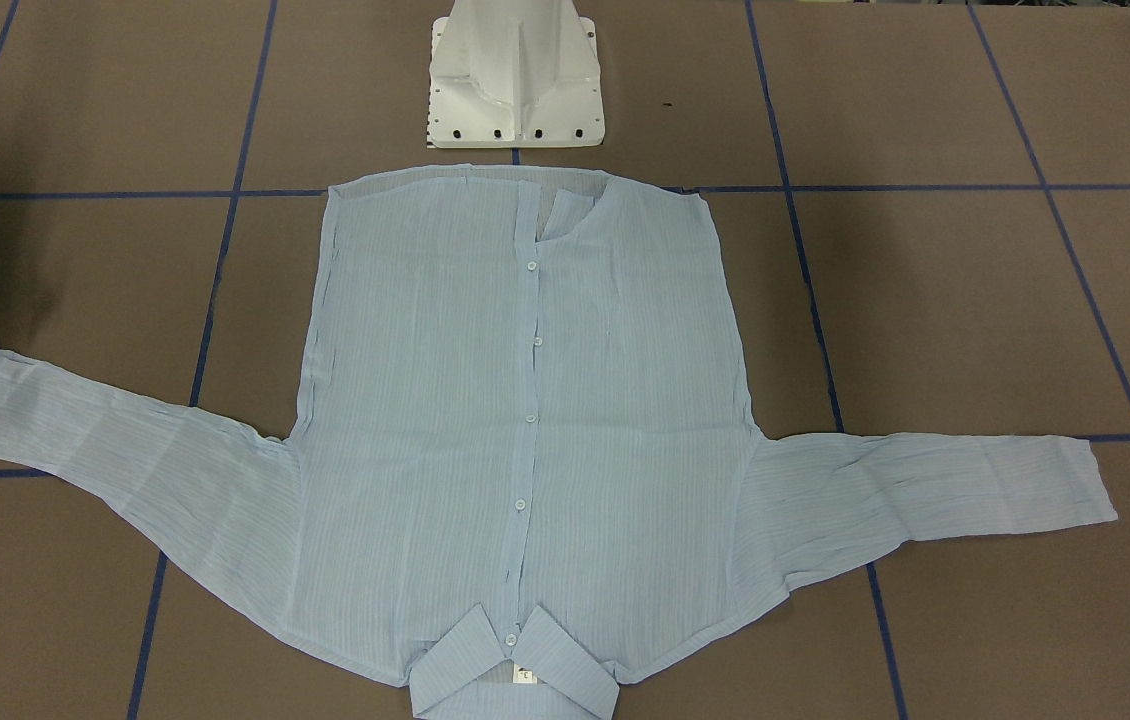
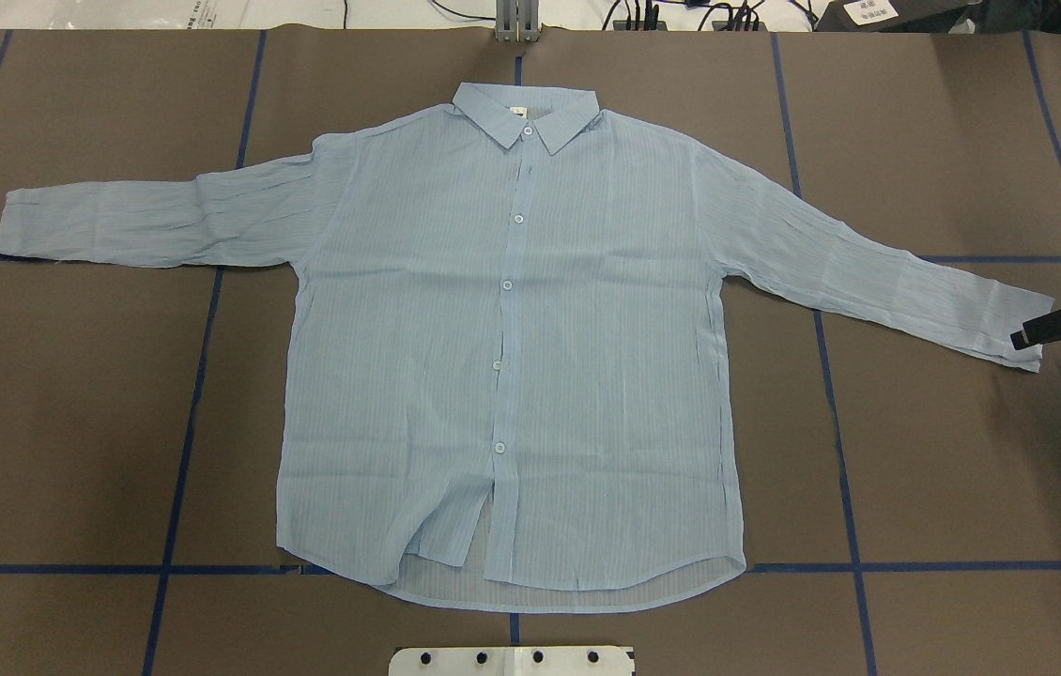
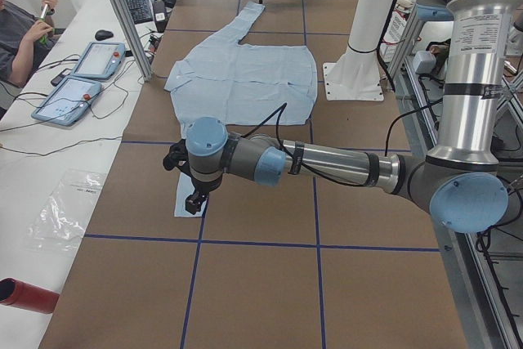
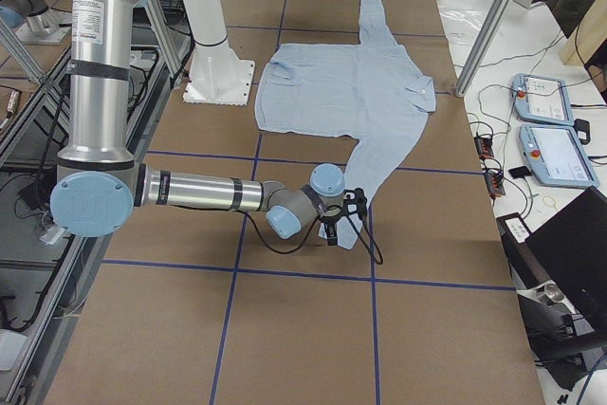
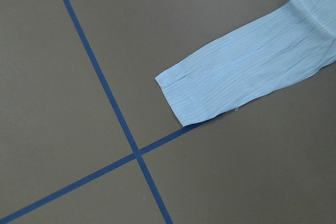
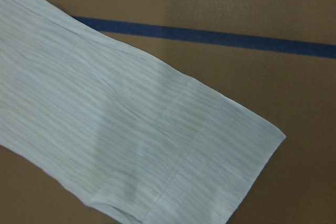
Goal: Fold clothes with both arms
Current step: 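Lower the right gripper onto the sleeve cuff nearest it and grasp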
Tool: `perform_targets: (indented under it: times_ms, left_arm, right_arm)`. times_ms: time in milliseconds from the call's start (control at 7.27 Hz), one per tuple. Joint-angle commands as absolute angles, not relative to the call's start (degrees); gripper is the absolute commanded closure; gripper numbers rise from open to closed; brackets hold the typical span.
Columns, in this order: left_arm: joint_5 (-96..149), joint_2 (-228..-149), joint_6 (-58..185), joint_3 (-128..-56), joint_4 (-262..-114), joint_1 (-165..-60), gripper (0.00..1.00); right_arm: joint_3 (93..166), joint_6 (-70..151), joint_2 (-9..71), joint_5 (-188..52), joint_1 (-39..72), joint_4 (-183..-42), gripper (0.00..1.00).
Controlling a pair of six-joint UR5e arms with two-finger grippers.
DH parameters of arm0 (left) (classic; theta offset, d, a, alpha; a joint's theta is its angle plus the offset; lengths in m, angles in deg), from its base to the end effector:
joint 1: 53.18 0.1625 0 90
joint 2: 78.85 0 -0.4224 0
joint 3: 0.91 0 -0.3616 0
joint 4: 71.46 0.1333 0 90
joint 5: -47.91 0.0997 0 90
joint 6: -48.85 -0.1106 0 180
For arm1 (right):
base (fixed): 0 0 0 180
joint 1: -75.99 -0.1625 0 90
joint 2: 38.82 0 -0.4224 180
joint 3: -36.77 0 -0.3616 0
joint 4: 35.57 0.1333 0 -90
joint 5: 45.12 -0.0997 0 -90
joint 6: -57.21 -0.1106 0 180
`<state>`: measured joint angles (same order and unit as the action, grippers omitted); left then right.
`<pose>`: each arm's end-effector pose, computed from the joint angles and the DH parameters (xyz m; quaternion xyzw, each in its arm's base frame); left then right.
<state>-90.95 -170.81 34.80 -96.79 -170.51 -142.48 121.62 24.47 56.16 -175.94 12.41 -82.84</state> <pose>-0.0440 -0.4898 0.5760 0.1804 0.3908 0.1758 0.8853 -0.1449 -0.4287 0.6637 0.0635 -0.4209 -0.0481 0.9036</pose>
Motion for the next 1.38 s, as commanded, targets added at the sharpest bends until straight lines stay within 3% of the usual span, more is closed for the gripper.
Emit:
perform_targets:
  times_ms: [0,275,963,1238]
  left_arm:
    - [-90.95,-170.87,34.79,-96.88,-170.51,-142.48,0.01]
    - [-90.95,-170.88,34.7,-96.8,-170.51,-142.48,0.01]
    - [-90.95,-170.79,34.62,-96.71,-170.51,-142.48,0.01]
    - [-90.95,-170.88,34.62,-96.71,-170.51,-142.48,0.01]
  right_arm:
    - [120.71,24.52,55.75,-175.73,13.32,-82.94,0.12]
    - [120.53,24.52,55.75,-175.73,13.41,-83.03,0.24]
    - [120.0,24.43,55.4,-175.46,14.11,-83.64,0.27]
    - [119.92,24.43,55.4,-175.55,14.11,-83.64,0.43]
